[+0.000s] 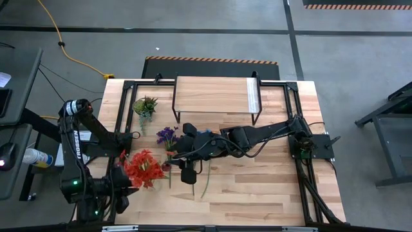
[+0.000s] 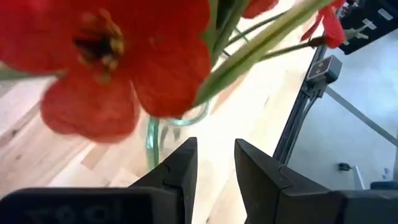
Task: Pick and place flowers into a vace then onto a shelf
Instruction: Put the orange flower into the right transparent vase
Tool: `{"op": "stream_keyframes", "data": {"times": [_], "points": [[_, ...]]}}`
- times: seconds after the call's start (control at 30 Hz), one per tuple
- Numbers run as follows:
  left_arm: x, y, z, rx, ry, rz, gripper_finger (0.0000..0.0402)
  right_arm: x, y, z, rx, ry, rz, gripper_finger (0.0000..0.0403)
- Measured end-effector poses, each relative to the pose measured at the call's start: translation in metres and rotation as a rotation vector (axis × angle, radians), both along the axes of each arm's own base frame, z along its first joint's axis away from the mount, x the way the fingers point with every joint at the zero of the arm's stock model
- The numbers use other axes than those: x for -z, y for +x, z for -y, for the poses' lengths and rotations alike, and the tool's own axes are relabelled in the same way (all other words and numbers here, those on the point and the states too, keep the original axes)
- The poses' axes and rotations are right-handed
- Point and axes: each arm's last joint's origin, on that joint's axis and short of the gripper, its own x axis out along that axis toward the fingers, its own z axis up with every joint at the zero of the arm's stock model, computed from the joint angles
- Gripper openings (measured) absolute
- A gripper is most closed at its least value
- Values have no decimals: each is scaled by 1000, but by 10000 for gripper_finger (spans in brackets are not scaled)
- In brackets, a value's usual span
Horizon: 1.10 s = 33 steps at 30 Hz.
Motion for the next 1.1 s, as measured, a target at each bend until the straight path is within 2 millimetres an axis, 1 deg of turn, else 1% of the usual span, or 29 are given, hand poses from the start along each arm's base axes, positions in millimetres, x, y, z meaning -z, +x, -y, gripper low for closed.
{"op": "stream_keyframes", "data": {"times": [0.1,0.17,0.43,0.53,0.9,1.1], "points": [[-2,1,3,30,-13,6,142,0,0,0,-1,-3,0,181],[-8,1,5,46,-20,10,142,0,0,1,0,-5,0,181],[-51,3,10,161,-25,93,143,0,1,2,4,-7,0,181],[-65,4,11,199,-30,112,143,0,1,2,3,-7,0,181],[-97,4,10,264,-60,161,143,0,1,2,3,-7,0,181],[-123,4,6,301,-47,249,143,2,0,6,4,-31,-23,181]]}}
